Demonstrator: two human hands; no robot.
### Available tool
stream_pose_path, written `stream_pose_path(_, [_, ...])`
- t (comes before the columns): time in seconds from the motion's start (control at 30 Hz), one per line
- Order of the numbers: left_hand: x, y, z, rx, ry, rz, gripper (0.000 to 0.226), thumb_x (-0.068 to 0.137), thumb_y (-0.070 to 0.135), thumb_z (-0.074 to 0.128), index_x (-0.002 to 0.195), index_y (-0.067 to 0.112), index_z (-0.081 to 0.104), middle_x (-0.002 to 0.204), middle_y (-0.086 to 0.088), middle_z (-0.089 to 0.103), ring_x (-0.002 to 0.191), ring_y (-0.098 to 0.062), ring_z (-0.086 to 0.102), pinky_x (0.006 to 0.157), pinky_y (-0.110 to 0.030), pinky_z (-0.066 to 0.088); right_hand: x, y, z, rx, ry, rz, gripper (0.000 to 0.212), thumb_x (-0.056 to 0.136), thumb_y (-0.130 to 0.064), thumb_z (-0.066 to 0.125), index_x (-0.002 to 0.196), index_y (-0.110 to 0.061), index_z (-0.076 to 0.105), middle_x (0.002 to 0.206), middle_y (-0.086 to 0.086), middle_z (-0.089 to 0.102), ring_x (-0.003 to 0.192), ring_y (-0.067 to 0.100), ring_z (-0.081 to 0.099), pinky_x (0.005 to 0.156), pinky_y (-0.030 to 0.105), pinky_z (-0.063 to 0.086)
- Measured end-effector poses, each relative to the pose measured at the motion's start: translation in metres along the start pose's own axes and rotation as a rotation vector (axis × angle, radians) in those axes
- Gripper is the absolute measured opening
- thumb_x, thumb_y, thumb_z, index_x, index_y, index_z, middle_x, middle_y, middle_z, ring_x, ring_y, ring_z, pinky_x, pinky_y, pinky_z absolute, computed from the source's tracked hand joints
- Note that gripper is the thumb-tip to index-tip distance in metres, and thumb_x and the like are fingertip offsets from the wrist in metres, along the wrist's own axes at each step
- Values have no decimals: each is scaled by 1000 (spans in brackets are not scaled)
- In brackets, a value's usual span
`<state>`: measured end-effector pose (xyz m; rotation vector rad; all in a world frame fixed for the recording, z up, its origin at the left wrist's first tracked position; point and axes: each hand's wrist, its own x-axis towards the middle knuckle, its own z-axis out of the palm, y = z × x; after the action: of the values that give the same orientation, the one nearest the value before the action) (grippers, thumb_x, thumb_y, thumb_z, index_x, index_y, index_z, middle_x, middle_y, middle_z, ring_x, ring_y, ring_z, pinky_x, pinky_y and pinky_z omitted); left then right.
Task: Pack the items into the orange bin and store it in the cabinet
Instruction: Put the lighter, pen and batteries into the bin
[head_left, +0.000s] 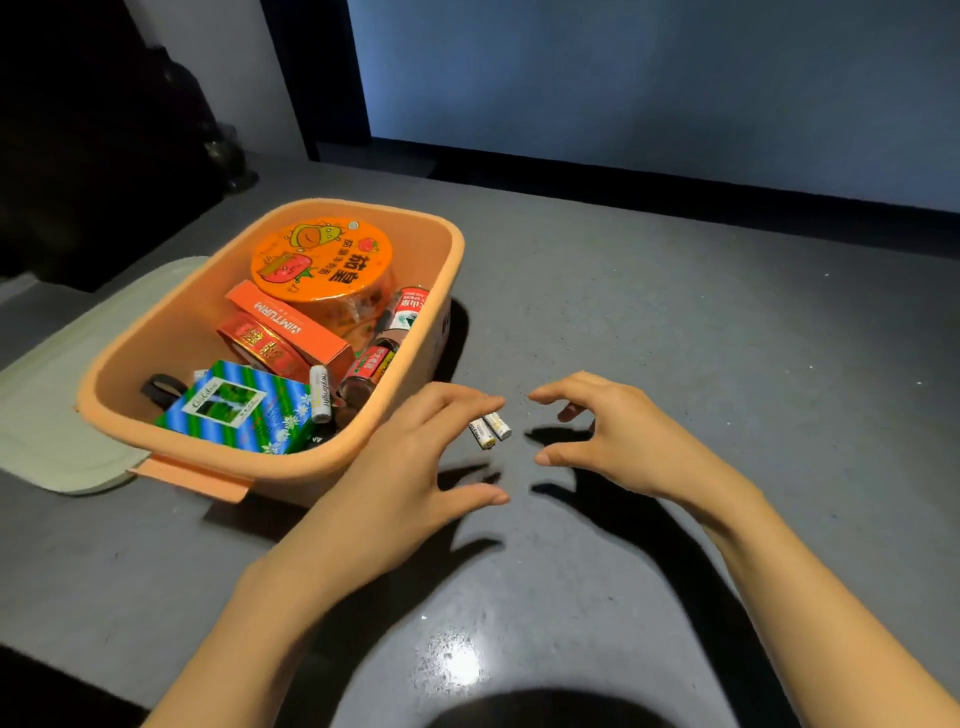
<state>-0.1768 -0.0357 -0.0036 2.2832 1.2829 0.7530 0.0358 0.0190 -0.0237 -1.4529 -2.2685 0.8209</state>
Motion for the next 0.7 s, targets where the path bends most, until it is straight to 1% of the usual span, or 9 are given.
stream_pose_path(0.13, [-11,-24,31,-19,17,-189,73,68,29,77,132,17,44,135,6,36,125,-3,34,99,1,14,22,11,20,39,-105,-37,68,70,-25,79,130,-20,49,122,-5,51,89,11,56,72,11,40])
stream_pose_path(0.2, [-12,-38,43,-17,24,-287,80,68,31,78,136,17,38,141,6,30,127,1,27,99,3,9,33,15,29,66,-155,-56,72,69,-23,80,133,-21,46,120,-7,48,86,13,57,70,9,42])
stream_pose_path(0.33, [-2,-55,64,-24,16,-377,93,70,33,77,143,19,21,150,3,25,128,5,20,98,5,5,54,23,39,71,-210,-79,82,69,-20,80,139,-24,36,123,-14,43,78,3,52,66,3,39])
stream_pose_path(0.4, [7,-60,70,-39,34,-404,97,72,34,75,145,23,14,152,6,21,130,6,17,100,2,5,62,26,41,76,-231,-83,84,70,-16,79,140,-28,34,118,-19,41,76,0,52,67,0,38])
stream_pose_path(0.43, [11,-62,71,-49,37,-419,97,73,35,74,146,24,11,153,7,21,132,5,17,102,-2,7,65,28,42,78,-240,-81,84,70,-14,78,140,-29,34,116,-19,41,75,1,52,67,0,38])
stream_pose_path(0.5, [19,-65,73,-85,38,-447,97,74,34,73,146,27,8,152,7,25,135,0,22,104,-10,14,71,31,43,96,-245,-75,83,70,-11,77,139,-30,35,116,-18,46,72,-1,53,65,1,39])
stream_pose_path(0.53, [23,-66,74,-100,42,-453,96,75,33,73,146,28,8,150,6,29,134,-2,25,103,-9,15,73,32,44,116,-240,-71,82,70,-10,77,138,-30,37,117,-17,49,70,-3,53,64,2,40])
stream_pose_path(0.63, [30,-68,75,-101,69,-450,90,77,32,71,145,27,13,144,5,41,130,-3,32,95,-1,13,72,34,43,156,-225,-62,80,68,-11,79,136,-30,40,117,-14,54,68,-7,52,63,4,41])
stream_pose_path(0.7, [32,-67,74,-111,80,-448,88,76,32,72,144,28,17,138,5,47,127,-4,37,91,2,15,69,34,41,156,-214,-54,78,68,-13,79,134,-31,42,117,-13,55,70,-4,53,63,6,42])
